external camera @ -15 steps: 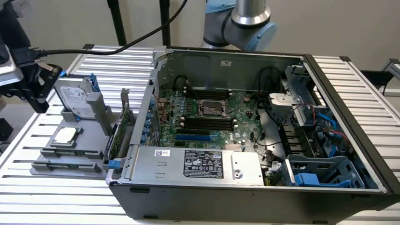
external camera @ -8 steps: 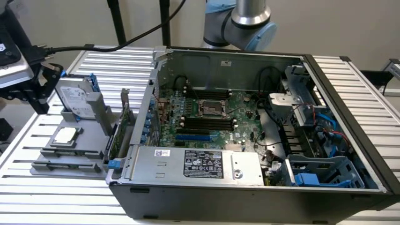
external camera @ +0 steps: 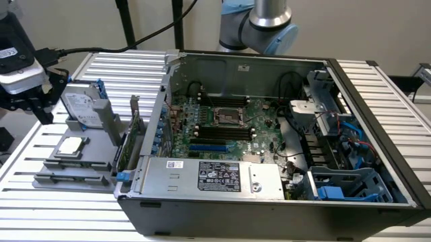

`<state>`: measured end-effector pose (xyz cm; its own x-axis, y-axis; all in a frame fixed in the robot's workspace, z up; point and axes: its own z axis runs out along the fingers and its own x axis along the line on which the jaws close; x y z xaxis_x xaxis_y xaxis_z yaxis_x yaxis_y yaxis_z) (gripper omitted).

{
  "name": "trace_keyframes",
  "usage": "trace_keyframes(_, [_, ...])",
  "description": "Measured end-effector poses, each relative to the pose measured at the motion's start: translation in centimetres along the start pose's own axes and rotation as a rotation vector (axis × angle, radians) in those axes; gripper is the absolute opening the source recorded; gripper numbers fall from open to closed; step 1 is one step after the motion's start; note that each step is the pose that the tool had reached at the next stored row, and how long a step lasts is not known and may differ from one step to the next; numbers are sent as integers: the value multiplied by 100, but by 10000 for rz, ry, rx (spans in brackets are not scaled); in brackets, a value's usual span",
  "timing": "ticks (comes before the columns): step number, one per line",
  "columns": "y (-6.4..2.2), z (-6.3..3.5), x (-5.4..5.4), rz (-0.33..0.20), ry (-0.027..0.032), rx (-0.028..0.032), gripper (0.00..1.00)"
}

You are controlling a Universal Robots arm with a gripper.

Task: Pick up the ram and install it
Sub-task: 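Pick up the ram and move it above insertion slot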

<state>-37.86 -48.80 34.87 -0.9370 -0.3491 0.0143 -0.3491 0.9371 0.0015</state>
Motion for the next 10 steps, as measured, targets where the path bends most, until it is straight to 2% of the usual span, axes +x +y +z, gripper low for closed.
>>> trace_keyframes(10, [0, 58, -1, -1820, 50, 8, 11])
